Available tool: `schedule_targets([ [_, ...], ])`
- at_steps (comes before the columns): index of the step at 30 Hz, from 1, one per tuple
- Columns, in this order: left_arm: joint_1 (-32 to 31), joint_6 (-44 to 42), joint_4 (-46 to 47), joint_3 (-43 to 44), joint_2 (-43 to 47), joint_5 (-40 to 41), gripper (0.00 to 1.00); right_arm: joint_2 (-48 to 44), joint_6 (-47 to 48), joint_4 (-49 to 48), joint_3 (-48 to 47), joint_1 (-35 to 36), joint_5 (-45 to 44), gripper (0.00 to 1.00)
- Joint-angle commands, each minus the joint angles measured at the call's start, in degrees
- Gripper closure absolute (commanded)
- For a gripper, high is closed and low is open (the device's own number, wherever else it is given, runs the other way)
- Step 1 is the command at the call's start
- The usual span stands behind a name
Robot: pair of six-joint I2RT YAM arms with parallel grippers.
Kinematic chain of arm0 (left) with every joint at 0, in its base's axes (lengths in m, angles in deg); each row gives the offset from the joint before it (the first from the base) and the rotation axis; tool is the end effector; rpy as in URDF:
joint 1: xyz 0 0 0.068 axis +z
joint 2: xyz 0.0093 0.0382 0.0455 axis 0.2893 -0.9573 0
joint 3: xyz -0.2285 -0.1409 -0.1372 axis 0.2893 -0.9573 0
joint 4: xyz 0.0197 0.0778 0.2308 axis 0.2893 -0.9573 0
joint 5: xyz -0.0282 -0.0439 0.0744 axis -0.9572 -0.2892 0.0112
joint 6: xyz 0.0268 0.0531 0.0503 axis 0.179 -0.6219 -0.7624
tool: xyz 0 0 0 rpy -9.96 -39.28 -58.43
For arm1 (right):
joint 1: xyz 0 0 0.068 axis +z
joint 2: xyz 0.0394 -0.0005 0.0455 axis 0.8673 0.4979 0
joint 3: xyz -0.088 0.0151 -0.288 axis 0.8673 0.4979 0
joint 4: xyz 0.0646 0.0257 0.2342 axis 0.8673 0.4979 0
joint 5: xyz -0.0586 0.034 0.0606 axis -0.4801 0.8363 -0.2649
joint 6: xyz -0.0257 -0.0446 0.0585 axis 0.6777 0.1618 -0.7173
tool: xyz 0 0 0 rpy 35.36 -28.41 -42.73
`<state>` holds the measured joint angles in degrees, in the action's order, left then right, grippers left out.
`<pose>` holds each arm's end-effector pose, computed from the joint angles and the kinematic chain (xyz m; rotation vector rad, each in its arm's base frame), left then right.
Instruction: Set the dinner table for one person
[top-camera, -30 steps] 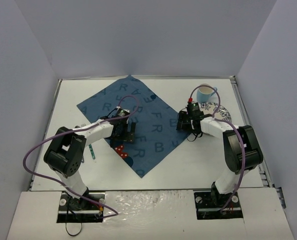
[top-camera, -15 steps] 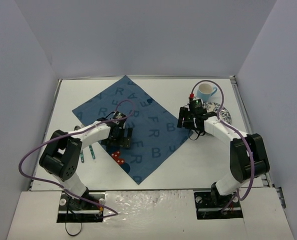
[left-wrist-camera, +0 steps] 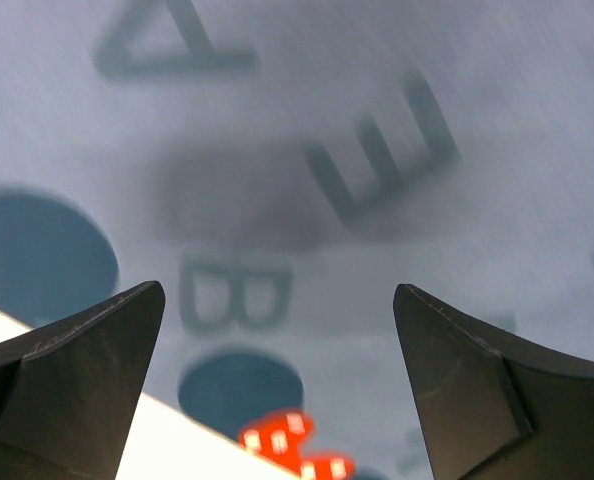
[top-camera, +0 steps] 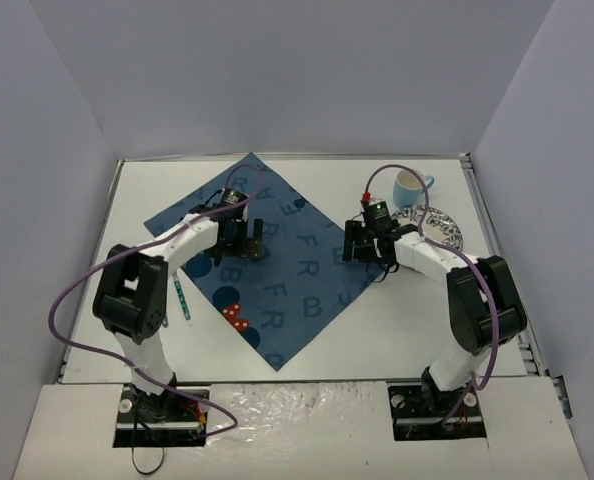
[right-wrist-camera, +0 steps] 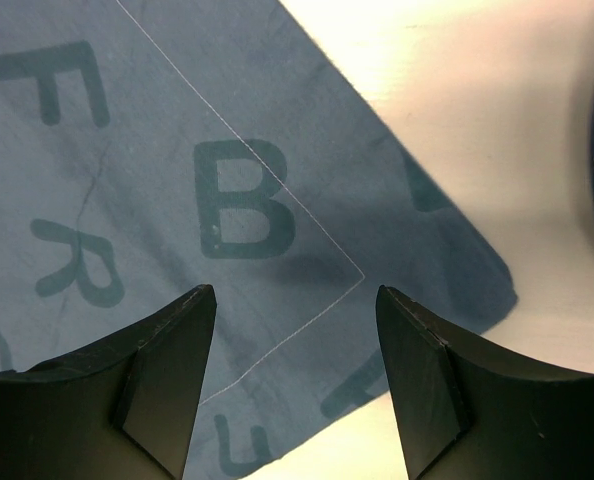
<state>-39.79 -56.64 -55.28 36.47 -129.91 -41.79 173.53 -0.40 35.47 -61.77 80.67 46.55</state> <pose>0.3499 -0.1502 0.2246 0.0224 2.6407 -0.3104 0.3376 0.1322 0.2165 -0.0301 2.3434 0.4603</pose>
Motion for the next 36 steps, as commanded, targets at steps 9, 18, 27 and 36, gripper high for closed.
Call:
schedule_targets([
  [9,2.69,-0.59,6.64,8.95,-12.71,-3.31,0.03,4.88,-0.82,-7.05,1.89,-0.64,-1.44,0.38],
  [18,1.74,2.14,7.79,5.78,-12.48,-5.43,0.03,5.71,-0.06,-7.16,2.79,-4.52,-3.30,0.37],
  [27,1.45,2.35,7.29,8.32,-11.47,-6.11,0.03,2.26,0.34,-5.88,0.82,-5.41,-3.21,0.36],
  [36,1.32,2.56,4.01,12.62,-2.66,-5.98,0.03,-17.53,-3.45,-5.19,2.62,-9.87,-6.48,0.27],
])
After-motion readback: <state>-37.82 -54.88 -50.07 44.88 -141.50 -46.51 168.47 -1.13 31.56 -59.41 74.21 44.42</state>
